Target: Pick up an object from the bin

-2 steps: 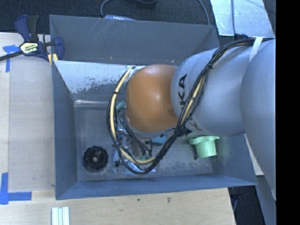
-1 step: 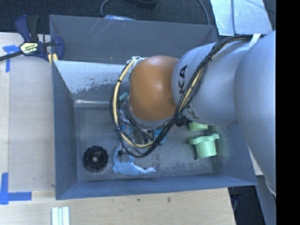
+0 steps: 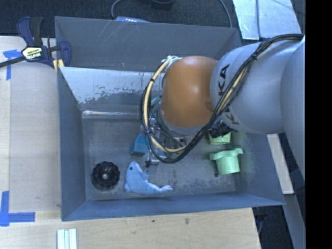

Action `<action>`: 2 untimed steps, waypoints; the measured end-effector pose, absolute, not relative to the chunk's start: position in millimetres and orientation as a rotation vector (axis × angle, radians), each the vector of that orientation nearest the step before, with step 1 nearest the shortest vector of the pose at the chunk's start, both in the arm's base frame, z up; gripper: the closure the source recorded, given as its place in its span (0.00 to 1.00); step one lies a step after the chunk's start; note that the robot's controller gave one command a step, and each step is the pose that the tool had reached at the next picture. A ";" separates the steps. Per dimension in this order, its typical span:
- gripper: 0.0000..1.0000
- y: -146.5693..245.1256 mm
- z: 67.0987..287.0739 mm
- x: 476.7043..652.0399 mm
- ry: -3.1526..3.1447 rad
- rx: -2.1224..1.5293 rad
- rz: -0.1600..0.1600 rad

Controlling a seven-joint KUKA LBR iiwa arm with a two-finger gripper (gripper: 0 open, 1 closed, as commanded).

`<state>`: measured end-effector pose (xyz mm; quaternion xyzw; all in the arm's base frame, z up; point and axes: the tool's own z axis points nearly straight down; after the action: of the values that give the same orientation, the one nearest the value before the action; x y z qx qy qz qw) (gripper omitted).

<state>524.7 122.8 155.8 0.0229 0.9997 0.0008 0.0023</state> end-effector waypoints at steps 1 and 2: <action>0.00 117.1 133.6 524.6 3.130 0.070 0.002; 0.00 132.3 159.9 527.0 3.145 0.050 -0.001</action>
Offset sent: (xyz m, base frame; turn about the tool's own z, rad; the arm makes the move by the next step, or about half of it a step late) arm 0.0167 0.0345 0.1026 -0.0257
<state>527.0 132.3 159.9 0.0161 0.9999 -0.0002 -0.0018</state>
